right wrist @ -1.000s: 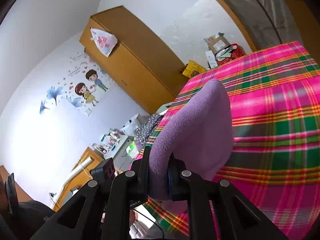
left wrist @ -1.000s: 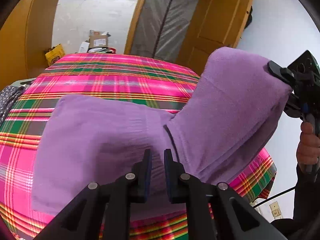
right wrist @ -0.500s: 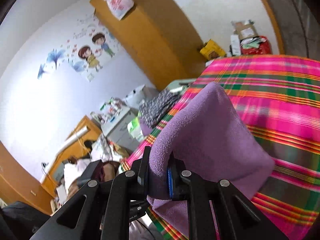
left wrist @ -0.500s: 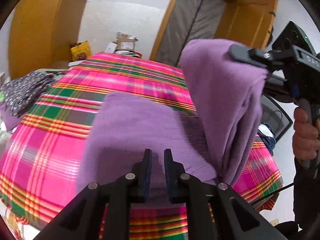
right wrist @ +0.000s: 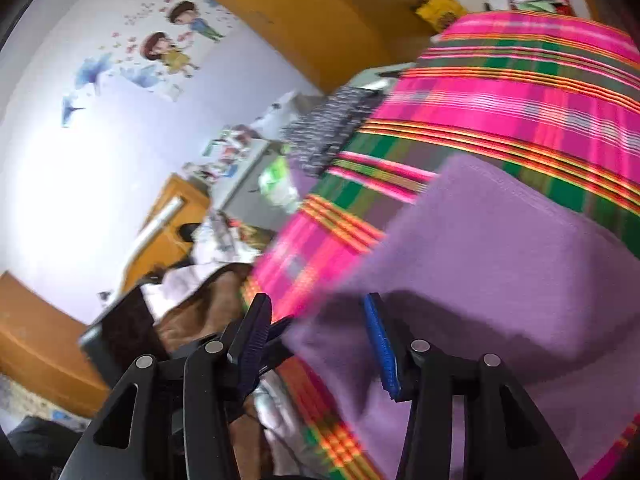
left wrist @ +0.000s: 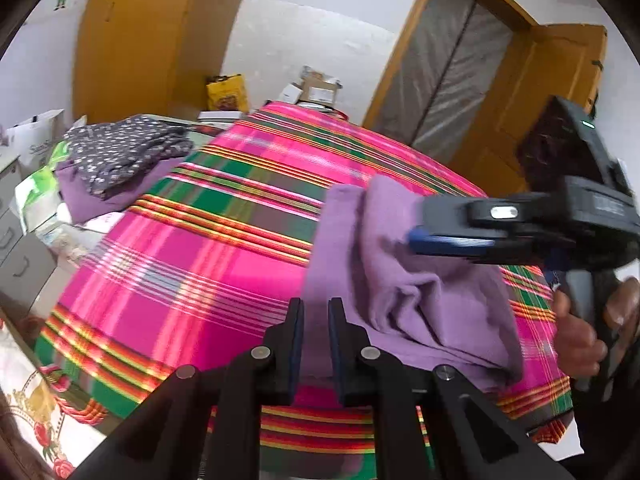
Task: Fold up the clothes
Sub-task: 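Carry the lifted end over the stack with the right tool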
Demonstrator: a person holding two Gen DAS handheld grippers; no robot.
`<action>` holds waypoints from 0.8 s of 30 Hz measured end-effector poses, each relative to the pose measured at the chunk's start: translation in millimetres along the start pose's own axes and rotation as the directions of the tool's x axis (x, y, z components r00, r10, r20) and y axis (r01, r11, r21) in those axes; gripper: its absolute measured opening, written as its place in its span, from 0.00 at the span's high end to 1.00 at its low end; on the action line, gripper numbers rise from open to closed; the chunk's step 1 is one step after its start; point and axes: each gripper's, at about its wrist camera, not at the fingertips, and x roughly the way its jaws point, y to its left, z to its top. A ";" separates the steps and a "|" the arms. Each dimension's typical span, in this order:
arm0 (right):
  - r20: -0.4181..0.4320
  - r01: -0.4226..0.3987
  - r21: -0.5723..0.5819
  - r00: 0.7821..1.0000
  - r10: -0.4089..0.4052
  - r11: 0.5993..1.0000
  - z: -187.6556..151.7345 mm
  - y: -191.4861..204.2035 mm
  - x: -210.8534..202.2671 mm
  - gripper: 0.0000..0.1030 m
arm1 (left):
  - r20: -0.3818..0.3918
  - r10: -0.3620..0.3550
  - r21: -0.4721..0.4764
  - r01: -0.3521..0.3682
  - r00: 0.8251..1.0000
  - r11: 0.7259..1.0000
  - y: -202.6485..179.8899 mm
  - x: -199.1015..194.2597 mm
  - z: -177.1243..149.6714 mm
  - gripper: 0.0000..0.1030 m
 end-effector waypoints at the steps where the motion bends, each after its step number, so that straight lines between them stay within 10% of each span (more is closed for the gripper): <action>1: 0.022 -0.008 -0.011 1.000 0.008 1.000 -1.5 2.6 -6.9 0.51 | 0.004 0.000 -0.012 0.000 1.000 1.000 3.8 -1.6 1.5 0.89; 5: 0.100 0.026 -0.019 0.995 -0.024 0.999 -11.6 -1.0 -36.1 0.50 | 0.028 -0.066 -0.063 0.067 0.997 0.996 10.1 -8.2 12.5 0.88; 10: 0.149 0.112 0.011 0.982 -0.112 0.994 -35.6 -23.2 -62.1 0.50 | 0.059 -0.170 -0.040 0.173 0.984 0.984 -12.1 -8.1 25.9 0.64; 23: 0.184 0.097 0.070 0.977 -0.109 0.993 -64.2 -51.5 -81.3 0.50 | -0.098 -0.210 -0.121 0.197 0.973 0.973 -15.7 40.1 18.5 0.64; 24: 0.184 0.095 0.077 0.977 -0.108 0.992 -66.4 -54.0 -82.2 0.50 | -0.094 -0.229 -0.146 0.214 0.969 0.966 -11.6 41.7 19.4 0.76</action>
